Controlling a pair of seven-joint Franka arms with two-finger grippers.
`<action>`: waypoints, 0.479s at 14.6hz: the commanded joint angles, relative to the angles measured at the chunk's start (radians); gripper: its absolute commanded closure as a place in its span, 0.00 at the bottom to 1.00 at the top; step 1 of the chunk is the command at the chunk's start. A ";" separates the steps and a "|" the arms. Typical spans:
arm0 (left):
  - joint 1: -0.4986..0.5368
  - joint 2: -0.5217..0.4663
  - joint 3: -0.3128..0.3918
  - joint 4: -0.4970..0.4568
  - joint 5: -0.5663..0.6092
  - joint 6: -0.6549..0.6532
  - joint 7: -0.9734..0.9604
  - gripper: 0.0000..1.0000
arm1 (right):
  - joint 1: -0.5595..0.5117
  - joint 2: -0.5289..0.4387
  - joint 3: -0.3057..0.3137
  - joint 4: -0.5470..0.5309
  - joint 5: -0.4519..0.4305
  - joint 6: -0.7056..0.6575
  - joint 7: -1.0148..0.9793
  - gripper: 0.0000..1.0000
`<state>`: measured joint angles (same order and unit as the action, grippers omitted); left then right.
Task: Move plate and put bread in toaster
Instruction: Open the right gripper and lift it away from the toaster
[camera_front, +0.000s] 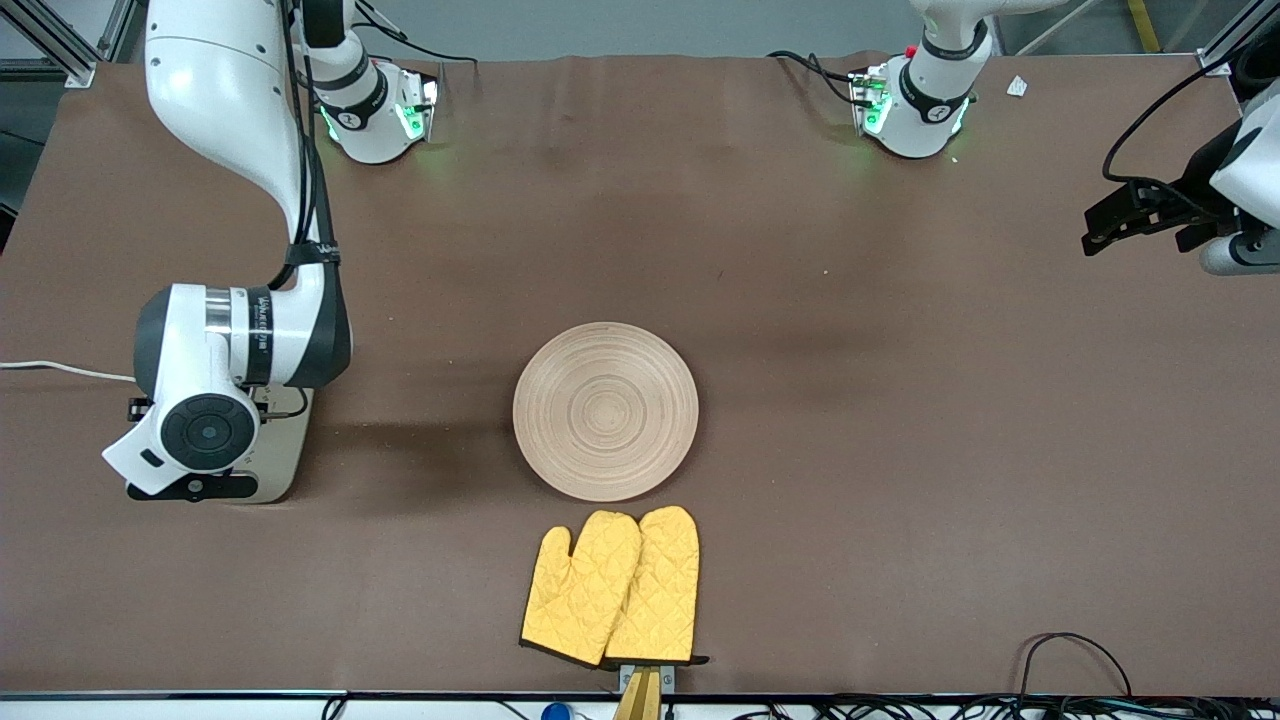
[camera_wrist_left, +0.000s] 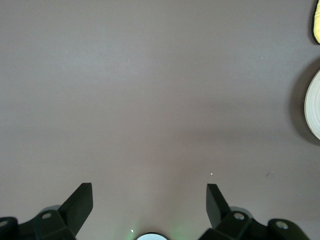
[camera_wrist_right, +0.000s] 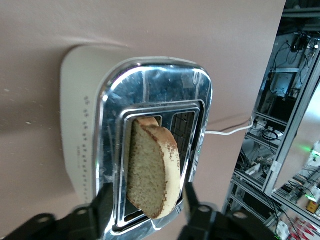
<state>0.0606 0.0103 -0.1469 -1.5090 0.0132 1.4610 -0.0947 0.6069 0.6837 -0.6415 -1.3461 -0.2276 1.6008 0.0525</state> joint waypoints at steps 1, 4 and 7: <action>0.005 0.010 0.000 0.013 -0.013 0.001 0.012 0.00 | 0.017 -0.080 0.009 0.034 0.030 -0.073 0.001 0.00; 0.005 0.010 0.003 0.013 -0.009 0.001 0.012 0.00 | 0.036 -0.223 0.006 0.035 0.114 -0.113 -0.003 0.00; 0.004 0.010 0.001 0.013 -0.009 0.001 0.010 0.00 | 0.030 -0.347 0.008 0.034 0.166 -0.113 -0.022 0.00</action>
<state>0.0618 0.0182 -0.1454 -1.5081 0.0132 1.4618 -0.0947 0.6426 0.4503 -0.6433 -1.2666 -0.1080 1.4846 0.0467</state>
